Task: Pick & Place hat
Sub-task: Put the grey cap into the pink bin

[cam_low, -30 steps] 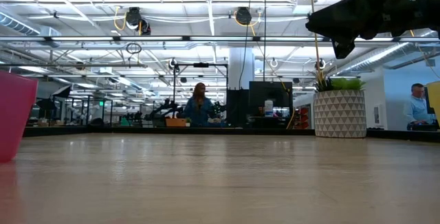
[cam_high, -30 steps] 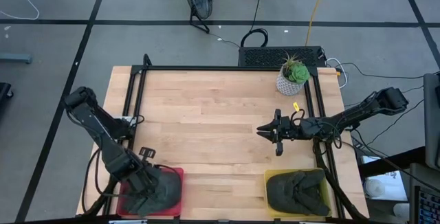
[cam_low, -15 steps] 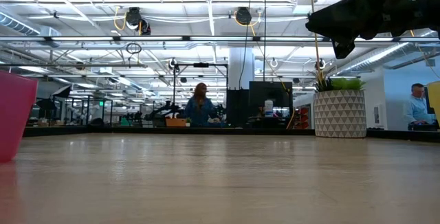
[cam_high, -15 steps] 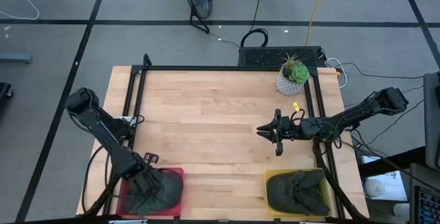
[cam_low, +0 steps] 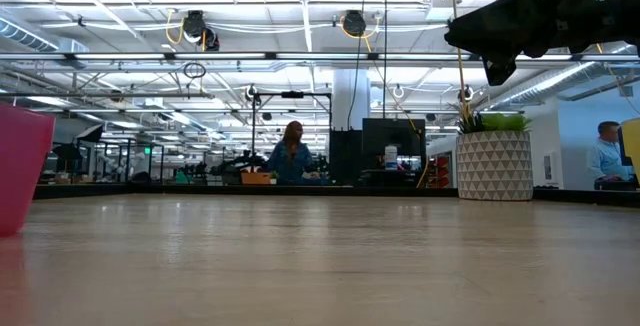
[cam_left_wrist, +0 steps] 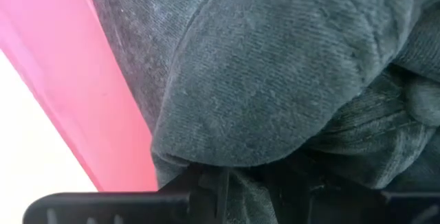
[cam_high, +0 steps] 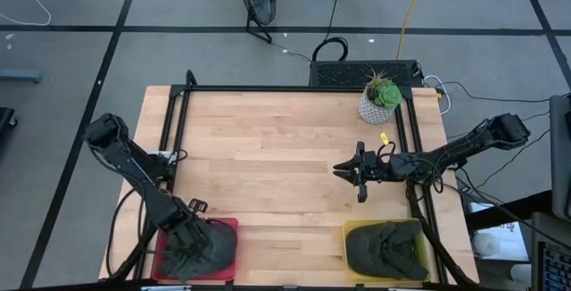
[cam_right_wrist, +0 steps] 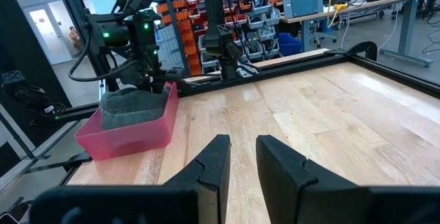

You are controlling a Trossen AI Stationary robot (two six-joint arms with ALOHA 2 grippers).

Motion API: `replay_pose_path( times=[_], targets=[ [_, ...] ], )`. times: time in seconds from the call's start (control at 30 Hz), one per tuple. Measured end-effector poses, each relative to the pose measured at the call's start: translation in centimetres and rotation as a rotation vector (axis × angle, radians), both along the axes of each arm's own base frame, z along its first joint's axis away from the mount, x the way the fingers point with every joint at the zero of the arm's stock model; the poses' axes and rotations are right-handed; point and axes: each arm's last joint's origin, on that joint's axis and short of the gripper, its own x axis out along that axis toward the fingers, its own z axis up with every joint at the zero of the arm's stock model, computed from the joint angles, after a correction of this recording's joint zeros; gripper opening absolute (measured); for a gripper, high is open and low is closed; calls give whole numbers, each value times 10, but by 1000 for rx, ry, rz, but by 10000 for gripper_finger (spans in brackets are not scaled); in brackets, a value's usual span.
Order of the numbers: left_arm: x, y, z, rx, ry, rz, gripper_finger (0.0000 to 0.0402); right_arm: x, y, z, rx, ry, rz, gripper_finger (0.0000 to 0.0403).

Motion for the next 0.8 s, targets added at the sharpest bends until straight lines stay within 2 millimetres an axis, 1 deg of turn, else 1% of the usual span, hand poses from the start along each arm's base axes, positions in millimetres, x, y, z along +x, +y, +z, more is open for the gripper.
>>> replay_pose_path(
  times=[0.13,0.23,0.37,0.5,0.67,0.73,0.8],
  targets=[
    [2,0,4,-15,21,-4,92,0,0,0,0,0,0,59],
    [5,1,12,5,50,29,92,0,0,0,0,0,0,59],
    [10,2,34,40,78,36,92,0,0,0,0,0,0,59],
    [15,0,61,50,57,13,92,0,0,0,1,-1,0,59],
    [16,1,92,82,50,7,92,0,0,0,7,-1,0,59],
    [15,4,99,144,28,17,92,0,0,0,8,-1,1,59],
    [12,6,100,195,19,35,92,0,0,0,8,0,1,59]
  ],
)
